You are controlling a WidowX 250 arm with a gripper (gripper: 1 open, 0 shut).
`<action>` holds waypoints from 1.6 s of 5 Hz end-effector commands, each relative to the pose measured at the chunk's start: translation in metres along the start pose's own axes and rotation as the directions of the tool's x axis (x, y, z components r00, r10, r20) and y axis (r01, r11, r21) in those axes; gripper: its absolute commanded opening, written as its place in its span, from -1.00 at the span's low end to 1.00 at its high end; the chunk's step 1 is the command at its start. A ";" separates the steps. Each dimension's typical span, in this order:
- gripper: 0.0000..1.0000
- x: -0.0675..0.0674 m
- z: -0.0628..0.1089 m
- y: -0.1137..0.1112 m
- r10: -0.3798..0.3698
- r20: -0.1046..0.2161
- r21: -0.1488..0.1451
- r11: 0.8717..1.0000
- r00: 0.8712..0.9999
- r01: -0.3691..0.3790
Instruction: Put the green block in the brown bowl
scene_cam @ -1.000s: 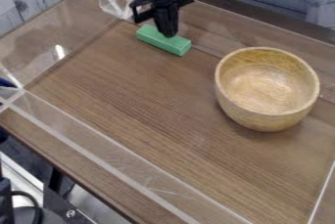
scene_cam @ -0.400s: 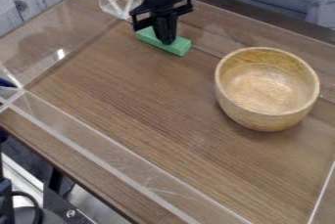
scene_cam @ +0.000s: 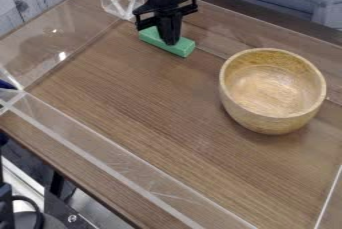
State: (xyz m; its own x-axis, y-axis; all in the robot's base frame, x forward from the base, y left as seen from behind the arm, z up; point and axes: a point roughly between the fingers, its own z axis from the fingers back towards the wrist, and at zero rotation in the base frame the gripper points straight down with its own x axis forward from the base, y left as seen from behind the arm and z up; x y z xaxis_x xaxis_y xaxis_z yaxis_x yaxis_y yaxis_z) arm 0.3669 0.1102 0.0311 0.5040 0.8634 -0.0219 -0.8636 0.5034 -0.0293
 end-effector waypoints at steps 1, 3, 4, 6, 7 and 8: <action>-1.00 0.001 -0.010 0.001 -0.008 0.016 0.011 1.000 1.000 0.007; -1.00 0.002 -0.023 0.004 -0.017 0.032 0.041 0.999 0.999 0.016; -1.00 0.002 -0.027 0.006 -0.022 0.039 0.057 0.998 0.999 0.020; -1.00 0.001 -0.033 0.010 -0.031 0.051 0.085 0.996 0.998 0.026; -1.00 0.001 -0.035 0.012 -0.035 0.057 0.100 0.995 0.998 0.029; -1.00 0.001 -0.037 0.014 -0.039 0.062 0.114 0.993 0.997 0.031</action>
State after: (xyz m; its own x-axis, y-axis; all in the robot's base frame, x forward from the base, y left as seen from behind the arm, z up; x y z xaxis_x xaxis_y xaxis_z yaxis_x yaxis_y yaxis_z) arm 0.3672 0.1200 0.0210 0.5410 0.8365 0.0871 -0.8410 0.5394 0.0423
